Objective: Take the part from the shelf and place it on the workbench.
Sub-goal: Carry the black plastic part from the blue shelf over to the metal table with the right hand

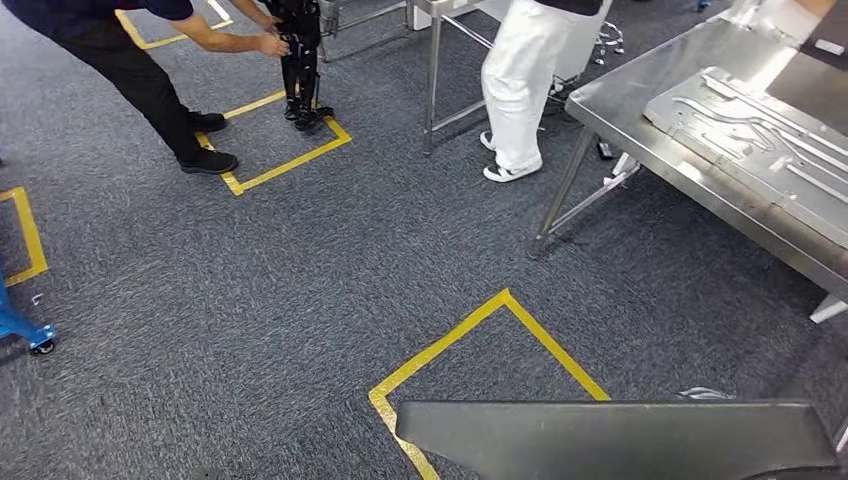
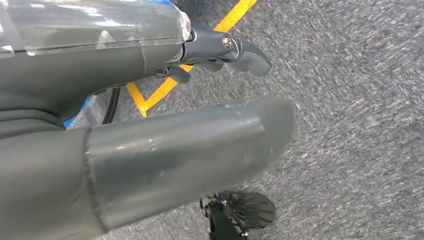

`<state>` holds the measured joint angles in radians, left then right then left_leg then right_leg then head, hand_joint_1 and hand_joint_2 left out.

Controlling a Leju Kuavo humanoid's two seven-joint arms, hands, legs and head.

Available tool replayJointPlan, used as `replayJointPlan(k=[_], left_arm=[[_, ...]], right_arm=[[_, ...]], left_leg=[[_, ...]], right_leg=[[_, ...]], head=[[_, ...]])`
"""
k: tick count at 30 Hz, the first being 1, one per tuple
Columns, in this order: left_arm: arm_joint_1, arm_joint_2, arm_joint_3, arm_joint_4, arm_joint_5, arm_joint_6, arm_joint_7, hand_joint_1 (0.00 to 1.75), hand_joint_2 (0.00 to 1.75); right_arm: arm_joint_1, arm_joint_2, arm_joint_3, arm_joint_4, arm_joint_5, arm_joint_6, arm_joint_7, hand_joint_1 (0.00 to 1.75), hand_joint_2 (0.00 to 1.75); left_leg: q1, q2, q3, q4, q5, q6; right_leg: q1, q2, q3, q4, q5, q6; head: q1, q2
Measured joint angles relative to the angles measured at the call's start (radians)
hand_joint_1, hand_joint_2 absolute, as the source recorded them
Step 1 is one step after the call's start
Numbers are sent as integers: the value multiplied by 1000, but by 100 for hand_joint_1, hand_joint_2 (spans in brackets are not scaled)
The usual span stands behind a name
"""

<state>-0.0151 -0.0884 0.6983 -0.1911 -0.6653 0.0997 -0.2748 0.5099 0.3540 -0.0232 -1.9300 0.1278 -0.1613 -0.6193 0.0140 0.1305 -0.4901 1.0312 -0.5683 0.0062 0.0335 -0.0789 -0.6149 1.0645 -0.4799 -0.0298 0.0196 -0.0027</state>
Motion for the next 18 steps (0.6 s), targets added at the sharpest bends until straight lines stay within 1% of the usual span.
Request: replayJointPlan(k=[1, 2, 3, 4, 5, 6, 7, 8, 9, 10, 11, 12, 13, 14, 15, 16, 17, 18], left_arm=[[-2, 1, 2, 0, -2, 1, 1, 0, 0], [-5, 1, 3, -1, -6, 2, 1, 0, 0], [-7, 2, 3, -2, -10, 4, 0, 0, 0], [-7, 2, 3, -2, -15, 6, 0, 0, 0], [-5, 2, 3, -2, -18, 8, 0, 0, 0], [-2, 2, 2, -2, -21, 10, 0, 0, 0], [1, 2, 3, -2, -22, 11, 1, 0, 0], [4, 2, 3, -2, -23, 13, 1, 0, 0], [6, 3, 3, -2, -25, 15, 2, 0, 0], [7, 3, 3, -2, -27, 16, 2, 0, 0], [8, 3, 3, -2, -32, 18, 2, 0, 0], [8, 2, 3, -2, -38, 20, 2, 0, 0], [8, 1, 2, -2, -44, 23, 2, 0, 0], [7, -1, 2, -2, -50, 27, 2, 0, 0], [6, -4, 2, -2, -55, 32, 2, 0, 0], [4, -8, 2, -2, -60, 36, 3, 0, 0], [3, -12, 2, -2, -65, 40, 4, 0, 0], [2, -15, 2, -3, -68, 44, 5, 0, 0]], right_arm=[[-3, 0, 3, 6, -1, 0, -1, 129, 175], [-5, 0, 4, 11, -3, 3, -1, 129, 175], [-7, 0, 4, 14, -6, 8, -1, 129, 175], [-10, 0, 5, 17, -12, 14, -1, 129, 175], [-13, 1, 5, 19, -17, 21, -1, 129, 175], [-14, 1, 4, 20, -21, 27, -1, 129, 175], [-15, 1, 4, 22, -24, 31, -1, 129, 175], [-15, 1, 2, 24, -25, 33, -1, 129, 175], [-14, 1, 1, 26, -27, 34, -1, 129, 175], [-14, 1, 0, 27, -29, 34, -1, 129, 175], [-13, 1, -1, 28, -34, 36, -1, 129, 175], [-11, 1, -4, 28, -42, 41, -1, 129, 175], [-9, 1, -10, 27, -52, 50, -1, 129, 175], [-4, 0, -17, 25, -62, 61, -1, 129, 175], [2, 0, -27, 22, -73, 73, -1, 129, 175], [9, 0, -39, 18, -83, 84, -2, 129, 175], [17, 0, -51, 15, -91, 93, -2, 129, 175], [22, 0, -62, 11, -97, 100, -2, 129, 175]], left_leg=[[1, 5, 7, -3, -4, -4], [1, -10, 12, 2, -10, -8], [2, -39, 5, 25, -25, -11], [4, -75, -16, 71, -50, -12], [4, -106, -49, 135, -78, -14], [5, -120, -90, 204, -103, -16], [5, -125, -124, 258, -114, -19], [6, -126, -146, 278, -103, -22], [7, -128, -149, 260, -71, -24], [9, -136, -136, 206, -23, -26], [12, -158, -115, 144, 18, -27], [14, -182, -94, 84, 44, -26], [15, -202, -81, 48, 54, -23], [15, -213, -75, 33, 51, -18], [12, -208, -73, 27, 48, -12], [13, -196, -72, 26, 49, -5], [14, -183, -70, 21, 51, 1], [16, -170, -66, 16, 53, 8]], right_leg=[[-5, 13, 6, -8, 2, -4], [-9, 26, 13, -20, 5, -7], [-14, 38, 22, -32, 8, -11], [-19, 50, 29, -41, 11, -14], [-19, 63, 32, -44, 12, -17], [-20, 78, 34, -44, 11, -19], [-20, 94, 36, -42, 9, -20], [-21, 112, 38, -41, 6, -20], [-22, 130, 42, -38, 3, -17], [-24, 147, 45, -33, -2, -13], [-26, 162, 47, -26, -8, -8], [-27, 176, 45, -16, -15, -1], [-28, 188, 41, -8, -20, 6], [-29, 200, 34, -3, -23, 12], [-29, 212, 29, -1, -22, 19], [-31, 219, 26, -1, -21, 24], [-31, 206, 23, 3, -23, 29], [-30, 180, 14, 22, -34, 35]], head=[[0, 0], [0, 0], [-1, 0], [-1, 0], [-1, 0], [-2, 0], [-2, 0], [-2, 0], [-2, 0], [-2, 0], [-1, 0], [-1, 0], [-1, 0], [-1, 0], [-1, 0], [-1, 0], [-1, 0], [0, 0]])
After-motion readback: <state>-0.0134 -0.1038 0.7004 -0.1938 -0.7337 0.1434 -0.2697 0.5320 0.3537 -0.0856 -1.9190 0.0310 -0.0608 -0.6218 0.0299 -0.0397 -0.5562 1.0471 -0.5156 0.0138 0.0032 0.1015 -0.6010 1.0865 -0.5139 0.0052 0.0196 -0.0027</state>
